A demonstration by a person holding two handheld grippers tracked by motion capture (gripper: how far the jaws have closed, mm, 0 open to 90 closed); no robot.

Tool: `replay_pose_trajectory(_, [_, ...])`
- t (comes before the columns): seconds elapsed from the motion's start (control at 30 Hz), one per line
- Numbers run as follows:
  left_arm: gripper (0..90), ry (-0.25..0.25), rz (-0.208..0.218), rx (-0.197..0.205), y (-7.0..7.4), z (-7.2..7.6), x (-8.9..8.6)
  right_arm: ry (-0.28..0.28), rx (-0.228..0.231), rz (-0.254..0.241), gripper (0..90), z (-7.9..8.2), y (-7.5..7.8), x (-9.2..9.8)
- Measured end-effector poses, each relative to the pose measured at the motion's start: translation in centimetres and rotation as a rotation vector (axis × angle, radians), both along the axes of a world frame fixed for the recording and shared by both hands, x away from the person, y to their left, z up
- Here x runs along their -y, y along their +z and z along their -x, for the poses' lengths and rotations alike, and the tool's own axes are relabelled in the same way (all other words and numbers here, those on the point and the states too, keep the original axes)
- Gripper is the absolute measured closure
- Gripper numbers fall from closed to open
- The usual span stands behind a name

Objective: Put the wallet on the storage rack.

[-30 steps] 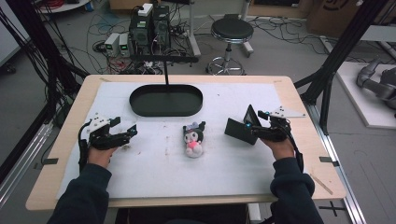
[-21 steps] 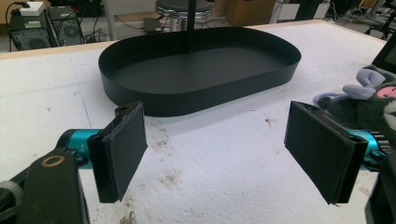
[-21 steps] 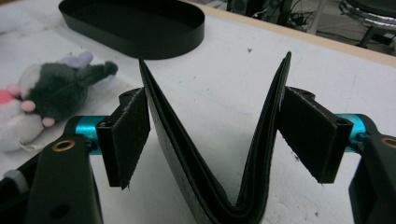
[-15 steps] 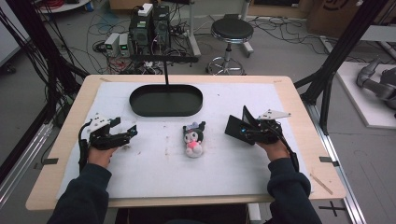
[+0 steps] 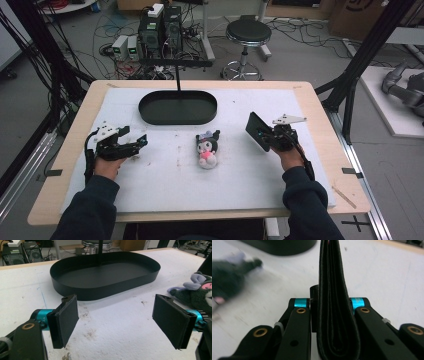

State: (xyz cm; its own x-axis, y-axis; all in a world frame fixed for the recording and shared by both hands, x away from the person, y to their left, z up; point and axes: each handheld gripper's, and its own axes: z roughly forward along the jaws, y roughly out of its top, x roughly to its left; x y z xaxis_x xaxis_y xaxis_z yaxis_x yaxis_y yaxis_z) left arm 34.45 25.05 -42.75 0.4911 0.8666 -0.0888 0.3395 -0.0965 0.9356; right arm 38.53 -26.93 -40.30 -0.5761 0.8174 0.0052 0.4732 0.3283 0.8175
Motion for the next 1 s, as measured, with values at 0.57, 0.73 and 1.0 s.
replay_pose_trajectory(0.57, [21.1,-0.012,0.016,0.004,0.0,-0.1,-0.1,0.148,0.095,-0.03,77.7,-5.9,4.9,-9.7])
replay_pose_trajectory(0.73, [21.1,-0.012,0.019,0.005,0.0,0.0,-0.2,0.161,0.097,0.012,77.6,-8.5,4.4,-13.8])
replay_pose_trajectory(1.0, [21.1,-0.011,0.027,0.005,0.0,-0.1,-0.3,0.136,0.08,0.042,77.5,-10.9,2.9,-17.0])
